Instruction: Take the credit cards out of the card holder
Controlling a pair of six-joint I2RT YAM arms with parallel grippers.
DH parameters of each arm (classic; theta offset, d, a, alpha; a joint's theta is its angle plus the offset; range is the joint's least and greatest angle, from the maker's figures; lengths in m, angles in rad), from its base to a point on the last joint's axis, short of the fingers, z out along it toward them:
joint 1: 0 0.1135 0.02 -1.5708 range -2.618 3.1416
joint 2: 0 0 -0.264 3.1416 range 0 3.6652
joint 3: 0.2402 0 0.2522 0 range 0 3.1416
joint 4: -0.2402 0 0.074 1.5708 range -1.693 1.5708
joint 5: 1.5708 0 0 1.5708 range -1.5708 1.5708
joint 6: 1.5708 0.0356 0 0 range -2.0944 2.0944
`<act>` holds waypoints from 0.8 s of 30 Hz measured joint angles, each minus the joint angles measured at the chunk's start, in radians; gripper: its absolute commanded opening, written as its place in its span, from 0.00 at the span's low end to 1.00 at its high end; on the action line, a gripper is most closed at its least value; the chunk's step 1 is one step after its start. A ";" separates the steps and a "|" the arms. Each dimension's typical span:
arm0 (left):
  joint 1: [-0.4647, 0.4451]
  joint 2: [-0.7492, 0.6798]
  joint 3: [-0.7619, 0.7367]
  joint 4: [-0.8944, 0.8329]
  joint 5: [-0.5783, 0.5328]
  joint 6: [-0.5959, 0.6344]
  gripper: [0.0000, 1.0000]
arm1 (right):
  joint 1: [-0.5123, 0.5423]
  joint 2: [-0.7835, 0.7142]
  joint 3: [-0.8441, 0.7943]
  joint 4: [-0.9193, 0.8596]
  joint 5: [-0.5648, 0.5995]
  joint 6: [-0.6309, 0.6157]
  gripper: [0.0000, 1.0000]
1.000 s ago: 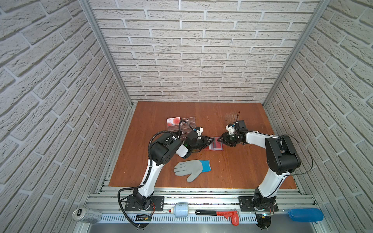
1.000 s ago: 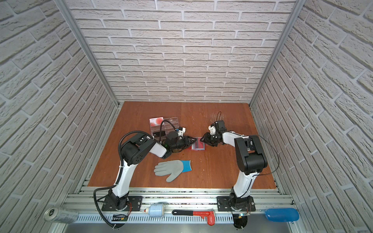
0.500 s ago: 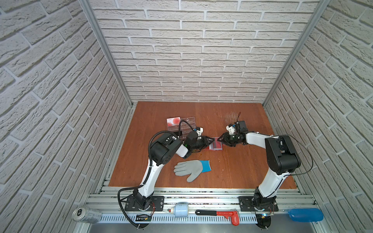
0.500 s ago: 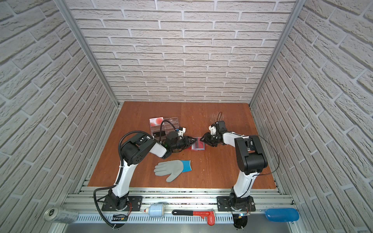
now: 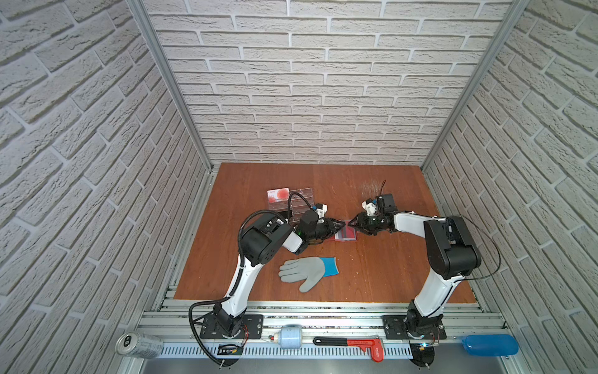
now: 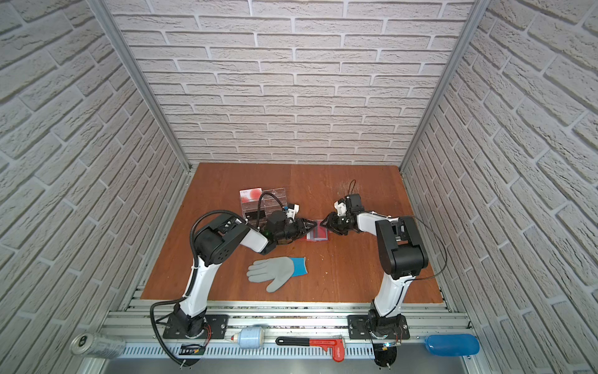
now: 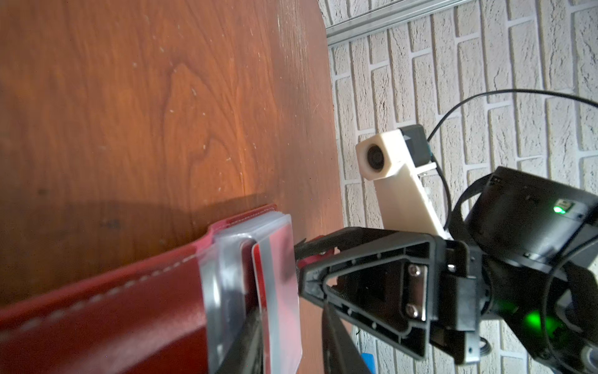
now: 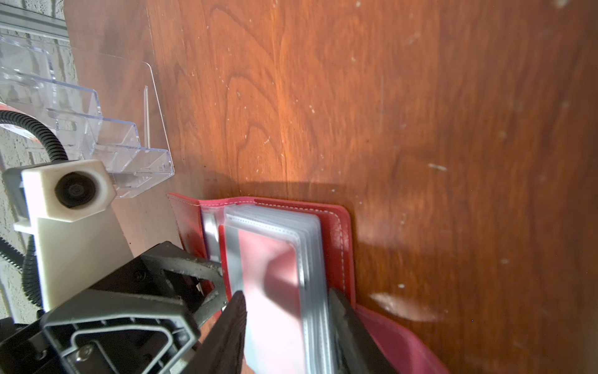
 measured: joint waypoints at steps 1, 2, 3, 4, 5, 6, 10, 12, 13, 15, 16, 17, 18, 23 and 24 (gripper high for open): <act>0.000 0.000 0.000 0.000 0.000 0.000 0.32 | 0.000 0.000 0.000 0.000 0.000 0.000 0.43; 0.000 0.000 0.000 0.000 0.000 0.000 0.32 | 0.000 0.000 0.000 0.001 0.000 0.000 0.43; 0.000 0.000 0.000 0.000 0.000 0.000 0.32 | 0.000 0.001 0.000 0.001 -0.001 0.000 0.43; 0.000 0.000 0.000 0.000 0.000 0.000 0.32 | 0.000 0.001 0.000 0.002 -0.001 0.000 0.43; 0.000 0.000 0.000 0.000 0.000 0.000 0.32 | 0.000 0.001 0.000 0.001 -0.001 0.000 0.43; 0.000 0.000 0.000 0.000 0.000 0.000 0.32 | 0.000 0.001 0.000 0.001 -0.001 0.000 0.43; 0.000 0.000 0.001 0.000 0.000 0.000 0.32 | 0.000 0.002 0.000 0.002 -0.002 0.000 0.43; -0.001 0.000 0.002 0.000 0.000 -0.002 0.32 | 0.000 0.003 0.000 0.005 -0.003 0.002 0.42; -0.002 0.001 0.003 0.000 0.000 -0.002 0.32 | 0.000 0.005 0.000 0.009 -0.005 0.003 0.42; -0.003 0.007 0.013 0.000 0.000 -0.005 0.32 | 0.000 0.008 0.000 0.013 -0.009 0.006 0.42; -0.004 0.010 0.017 0.001 0.000 -0.007 0.32 | 0.000 0.008 0.000 0.013 -0.010 0.006 0.42; -0.005 0.012 0.019 0.002 0.000 -0.009 0.32 | 0.000 0.008 0.000 0.013 -0.010 0.007 0.42; -0.005 0.013 0.019 0.004 0.000 -0.010 0.32 | 0.000 0.008 0.000 0.013 -0.009 0.007 0.42; -0.006 0.017 0.019 0.014 0.000 -0.017 0.32 | 0.000 0.008 0.000 0.014 -0.010 0.008 0.42; -0.006 0.018 0.019 0.015 0.000 -0.018 0.32 | 0.000 0.008 0.000 0.014 -0.010 0.011 0.42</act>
